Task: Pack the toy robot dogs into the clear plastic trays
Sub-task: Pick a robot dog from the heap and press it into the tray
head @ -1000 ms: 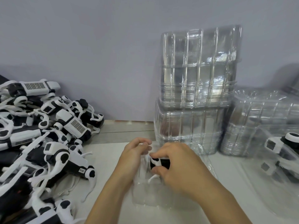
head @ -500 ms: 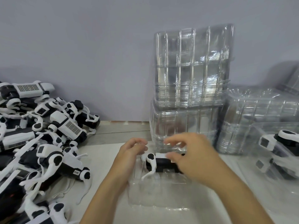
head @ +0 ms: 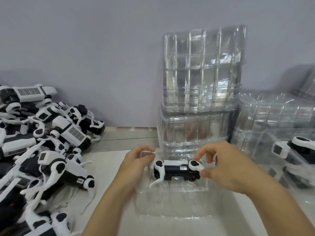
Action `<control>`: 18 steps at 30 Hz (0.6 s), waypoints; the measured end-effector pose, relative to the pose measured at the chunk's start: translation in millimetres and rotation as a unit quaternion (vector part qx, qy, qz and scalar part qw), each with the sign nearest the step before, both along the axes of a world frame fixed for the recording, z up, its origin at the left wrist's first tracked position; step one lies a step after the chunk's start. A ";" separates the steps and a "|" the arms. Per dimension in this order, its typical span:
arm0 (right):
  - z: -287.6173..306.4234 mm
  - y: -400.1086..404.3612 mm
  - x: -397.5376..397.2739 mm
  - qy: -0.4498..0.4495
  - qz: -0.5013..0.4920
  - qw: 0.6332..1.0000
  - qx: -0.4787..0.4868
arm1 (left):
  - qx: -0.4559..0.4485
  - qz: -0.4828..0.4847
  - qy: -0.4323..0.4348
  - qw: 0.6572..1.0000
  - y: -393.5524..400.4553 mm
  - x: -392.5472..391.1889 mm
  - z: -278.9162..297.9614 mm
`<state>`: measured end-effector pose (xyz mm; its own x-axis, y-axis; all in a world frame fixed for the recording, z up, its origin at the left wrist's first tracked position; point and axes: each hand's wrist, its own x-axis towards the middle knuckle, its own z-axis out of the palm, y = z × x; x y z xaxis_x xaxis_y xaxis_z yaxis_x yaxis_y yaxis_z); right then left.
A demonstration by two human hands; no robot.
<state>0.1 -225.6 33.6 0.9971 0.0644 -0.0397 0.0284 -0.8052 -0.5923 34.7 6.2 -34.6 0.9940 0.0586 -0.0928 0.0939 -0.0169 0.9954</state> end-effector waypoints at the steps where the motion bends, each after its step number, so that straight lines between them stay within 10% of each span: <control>1: -0.6 1.2 -0.1 0.000 -0.003 1.000 -0.003 | 0.002 0.000 -0.002 1.000 -0.1 0.0 -0.1; 18: 11.9 17.1 -5.3 -0.035 0.058 0.997 0.046 | 0.004 0.005 -0.010 1.000 -2.2 -0.1 1.7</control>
<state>-5.2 -208.5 45.5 0.9829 0.1797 0.0409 0.1620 -0.7363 -0.6570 34.5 4.0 -32.8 0.9950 0.0684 -0.0722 0.0740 -0.0244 0.9970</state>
